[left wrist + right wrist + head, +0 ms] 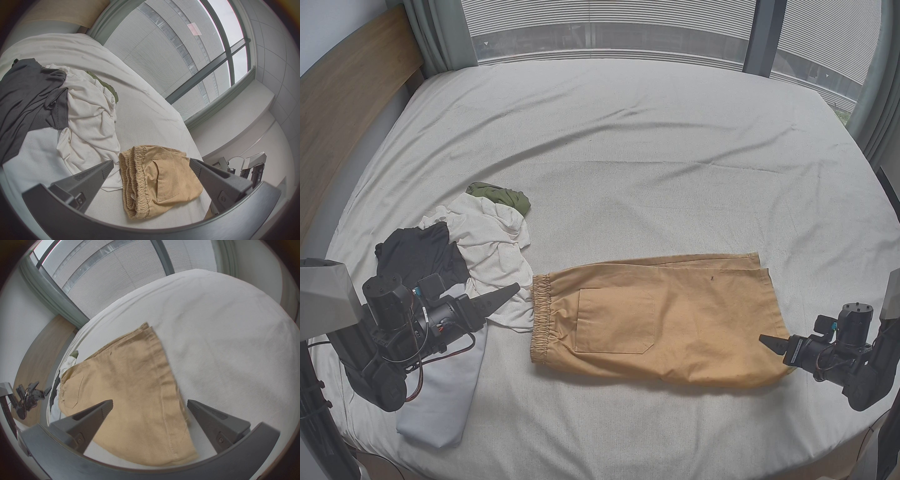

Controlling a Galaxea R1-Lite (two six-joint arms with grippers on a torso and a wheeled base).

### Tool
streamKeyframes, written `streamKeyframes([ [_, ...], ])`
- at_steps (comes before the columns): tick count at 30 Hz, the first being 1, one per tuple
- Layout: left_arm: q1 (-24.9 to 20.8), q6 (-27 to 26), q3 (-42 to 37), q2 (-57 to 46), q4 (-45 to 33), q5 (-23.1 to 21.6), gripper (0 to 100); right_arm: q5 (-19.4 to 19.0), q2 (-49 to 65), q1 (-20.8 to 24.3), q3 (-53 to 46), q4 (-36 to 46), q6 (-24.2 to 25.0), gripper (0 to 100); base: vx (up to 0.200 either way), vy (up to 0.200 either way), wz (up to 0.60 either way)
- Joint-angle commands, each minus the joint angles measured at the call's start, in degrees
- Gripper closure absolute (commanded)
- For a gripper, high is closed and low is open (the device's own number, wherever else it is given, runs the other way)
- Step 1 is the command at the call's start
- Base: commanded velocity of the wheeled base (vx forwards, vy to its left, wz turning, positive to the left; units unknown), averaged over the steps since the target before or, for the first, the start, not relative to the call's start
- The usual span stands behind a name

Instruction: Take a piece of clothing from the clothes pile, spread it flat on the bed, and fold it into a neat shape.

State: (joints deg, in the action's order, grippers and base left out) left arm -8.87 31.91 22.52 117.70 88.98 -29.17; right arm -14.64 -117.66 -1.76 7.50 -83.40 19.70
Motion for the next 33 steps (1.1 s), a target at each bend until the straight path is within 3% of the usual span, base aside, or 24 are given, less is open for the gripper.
streamKeyframes([
  [1,-0.09,-0.01,0.16,0.16,0.14,-0.01,0,-0.30,0.59,-5.01,0.50,-4.76,-0.10,0,0.000,0.000,0.00],
  [4,0.00,-0.01,0.16,0.16,0.14,-0.01,0,-0.83,1.30,-5.45,2.52,-4.93,0.08,0,0.000,0.000,0.00],
  [8,-0.09,-0.01,0.16,0.16,0.14,-0.01,0,-4.26,2.26,-4.66,8.59,-4.76,0.95,0,0.000,0.000,0.00],
  [11,-0.09,-0.01,0.25,0.16,0.14,-0.01,0,-4.26,1.47,-2.99,13.77,-4.06,1.04,0,0.000,0.000,0.00],
  [22,-0.09,-0.19,0.25,0.25,0.14,0.08,0,-4.52,-2.83,-0.88,34.69,13.00,1.04,0,0.000,0.000,0.00],
  [33,-0.09,-0.10,0.16,0.42,0.14,0.08,0,-4.52,-10.74,-1.06,38.38,11.68,0.95,0,0.000,0.000,0.00],
])
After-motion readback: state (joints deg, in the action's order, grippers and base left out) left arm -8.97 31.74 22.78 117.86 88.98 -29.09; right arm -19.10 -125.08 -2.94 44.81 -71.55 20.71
